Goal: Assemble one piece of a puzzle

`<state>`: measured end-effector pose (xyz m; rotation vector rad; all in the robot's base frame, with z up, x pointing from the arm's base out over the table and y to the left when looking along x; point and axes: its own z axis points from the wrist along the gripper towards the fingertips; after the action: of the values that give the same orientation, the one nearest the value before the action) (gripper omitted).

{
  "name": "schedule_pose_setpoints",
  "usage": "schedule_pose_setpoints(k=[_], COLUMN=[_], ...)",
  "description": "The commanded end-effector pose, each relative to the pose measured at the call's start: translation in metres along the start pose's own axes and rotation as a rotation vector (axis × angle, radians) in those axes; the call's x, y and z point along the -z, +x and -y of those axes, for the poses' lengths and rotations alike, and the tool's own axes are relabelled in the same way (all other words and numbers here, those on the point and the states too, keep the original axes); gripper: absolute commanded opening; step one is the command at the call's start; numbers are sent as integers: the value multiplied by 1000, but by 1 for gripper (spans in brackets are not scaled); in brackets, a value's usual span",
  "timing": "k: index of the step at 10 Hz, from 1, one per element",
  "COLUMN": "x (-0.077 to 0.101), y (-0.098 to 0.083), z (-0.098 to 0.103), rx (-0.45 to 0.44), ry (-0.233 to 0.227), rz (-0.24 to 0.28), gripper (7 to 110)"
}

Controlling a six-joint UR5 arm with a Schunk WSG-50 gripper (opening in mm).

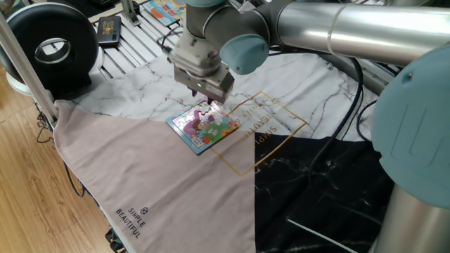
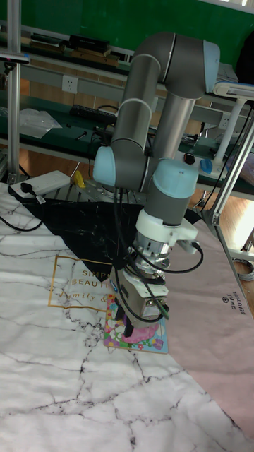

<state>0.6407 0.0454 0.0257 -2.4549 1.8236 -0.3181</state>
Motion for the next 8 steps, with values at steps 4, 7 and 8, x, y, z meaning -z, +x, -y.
schedule_pose_setpoints(k=[4, 7, 8], x=[-7, -4, -3], y=[21, 25, 33], z=[32, 31, 31], rx=[-729, -804, -789], ry=[51, 4, 19], rz=[-23, -53, -88], gripper=[22, 44, 44])
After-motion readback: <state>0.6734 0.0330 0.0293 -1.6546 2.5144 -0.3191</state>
